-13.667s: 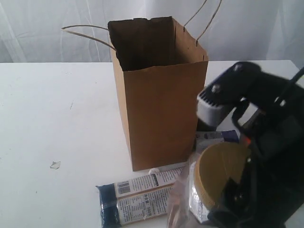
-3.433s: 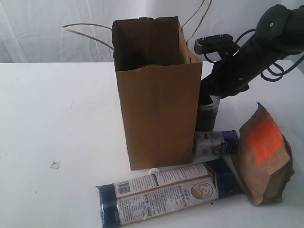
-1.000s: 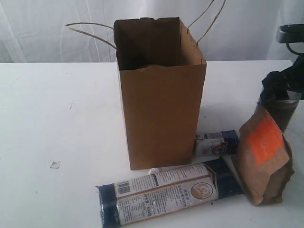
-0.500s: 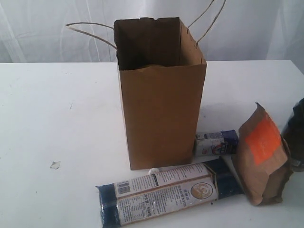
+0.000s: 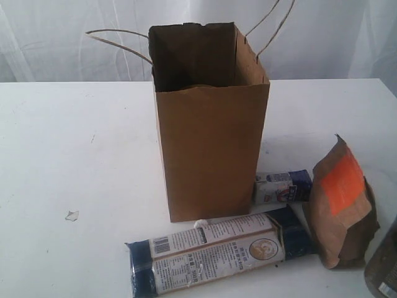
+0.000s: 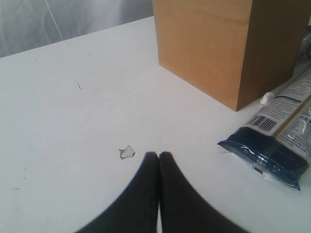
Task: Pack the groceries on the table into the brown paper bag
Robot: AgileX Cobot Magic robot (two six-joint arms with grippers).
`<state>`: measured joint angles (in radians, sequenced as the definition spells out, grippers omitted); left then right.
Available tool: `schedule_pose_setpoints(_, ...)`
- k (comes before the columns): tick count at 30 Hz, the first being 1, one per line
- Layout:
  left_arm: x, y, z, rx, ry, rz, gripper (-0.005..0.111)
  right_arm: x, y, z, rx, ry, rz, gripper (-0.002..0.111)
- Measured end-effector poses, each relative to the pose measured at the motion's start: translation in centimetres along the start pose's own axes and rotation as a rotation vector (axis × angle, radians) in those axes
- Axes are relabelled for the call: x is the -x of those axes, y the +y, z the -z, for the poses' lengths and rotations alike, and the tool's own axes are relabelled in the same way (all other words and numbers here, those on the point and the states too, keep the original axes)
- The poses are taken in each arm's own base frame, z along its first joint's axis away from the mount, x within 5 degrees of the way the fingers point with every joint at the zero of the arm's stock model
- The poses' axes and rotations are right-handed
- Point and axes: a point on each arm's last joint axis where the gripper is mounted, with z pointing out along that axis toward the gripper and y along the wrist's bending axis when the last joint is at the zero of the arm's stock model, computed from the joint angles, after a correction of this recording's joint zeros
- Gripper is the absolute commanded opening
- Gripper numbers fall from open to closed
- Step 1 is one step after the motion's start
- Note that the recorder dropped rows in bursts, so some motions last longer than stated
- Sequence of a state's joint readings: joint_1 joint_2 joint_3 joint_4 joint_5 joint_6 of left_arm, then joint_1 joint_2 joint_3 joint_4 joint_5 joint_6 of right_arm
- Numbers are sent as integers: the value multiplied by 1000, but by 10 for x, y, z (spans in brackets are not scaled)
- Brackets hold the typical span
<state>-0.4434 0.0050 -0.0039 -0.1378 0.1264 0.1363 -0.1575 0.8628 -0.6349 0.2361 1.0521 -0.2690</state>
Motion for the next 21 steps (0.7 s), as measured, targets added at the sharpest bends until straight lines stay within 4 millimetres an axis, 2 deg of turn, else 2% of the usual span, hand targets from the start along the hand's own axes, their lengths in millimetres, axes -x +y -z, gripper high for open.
schedule_pose_setpoints(5, 0, 0, 0, 0, 0, 0, 0, -8, 12, 0, 95, -13, 29, 24)
schedule_pose_setpoints(21, 0, 0, 0, 0, 0, 0, 0, -21, 54, -5, 262, 14, 518, 24)
